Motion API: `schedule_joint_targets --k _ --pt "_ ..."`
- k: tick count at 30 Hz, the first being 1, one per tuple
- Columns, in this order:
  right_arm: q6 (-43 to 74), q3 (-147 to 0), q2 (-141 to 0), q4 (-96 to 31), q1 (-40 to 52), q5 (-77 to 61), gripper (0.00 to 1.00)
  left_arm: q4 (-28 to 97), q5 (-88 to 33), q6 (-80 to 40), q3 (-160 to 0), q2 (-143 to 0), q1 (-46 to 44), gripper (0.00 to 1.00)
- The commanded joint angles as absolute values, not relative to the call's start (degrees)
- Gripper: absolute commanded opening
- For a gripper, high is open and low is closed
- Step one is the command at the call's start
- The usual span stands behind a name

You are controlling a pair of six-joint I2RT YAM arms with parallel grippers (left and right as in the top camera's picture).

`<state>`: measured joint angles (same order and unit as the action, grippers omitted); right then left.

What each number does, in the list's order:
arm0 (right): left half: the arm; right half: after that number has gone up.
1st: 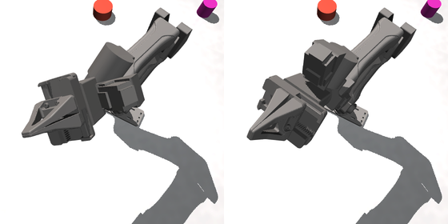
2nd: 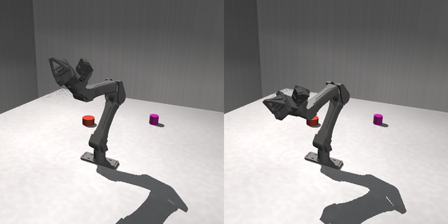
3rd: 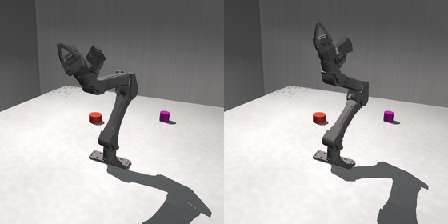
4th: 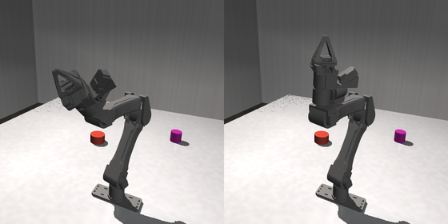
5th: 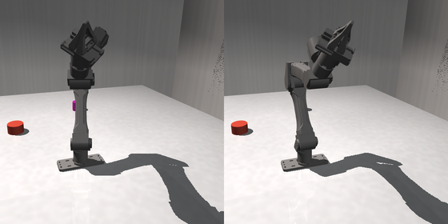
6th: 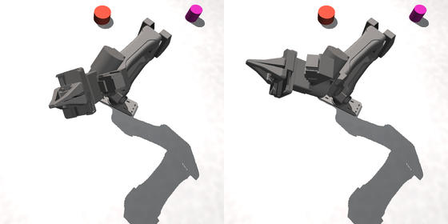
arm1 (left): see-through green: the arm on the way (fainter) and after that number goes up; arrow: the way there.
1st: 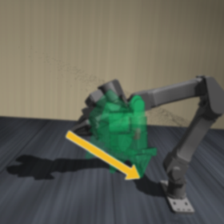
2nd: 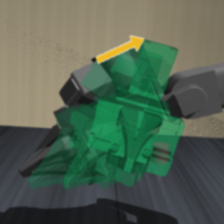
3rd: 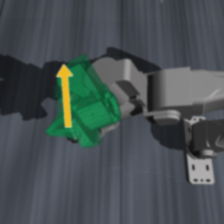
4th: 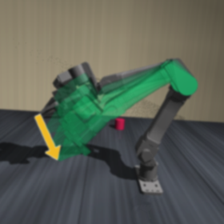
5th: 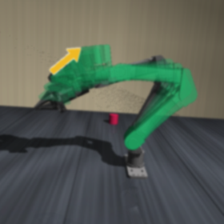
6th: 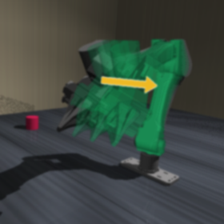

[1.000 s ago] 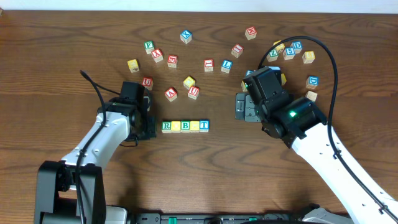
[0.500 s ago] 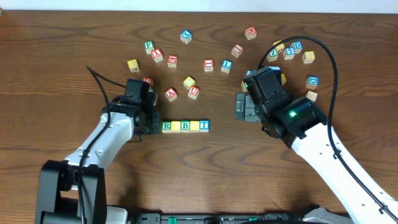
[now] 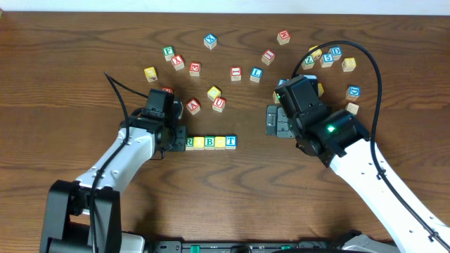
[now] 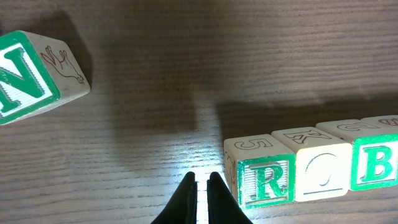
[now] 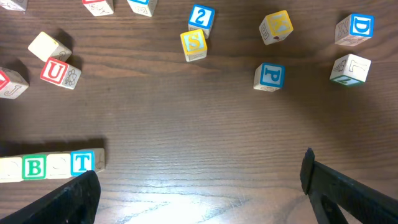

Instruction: Spell out ROBOT

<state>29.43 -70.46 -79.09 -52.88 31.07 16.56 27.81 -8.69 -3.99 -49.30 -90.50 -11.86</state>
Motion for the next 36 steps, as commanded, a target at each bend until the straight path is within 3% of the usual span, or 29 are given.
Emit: schedule_joint_targets --k 1,36 --pt "28.6 -70.9 -78.2 -53.0 30.7 17.9 0.99 27.7 -8.6 -2.8 -49.2 -93.1 -12.0 0.07" --pt "28.6 -70.9 -78.2 -52.9 30.7 17.9 0.99 26.8 -16.1 -2.8 -49.5 -94.7 -12.0 0.07"
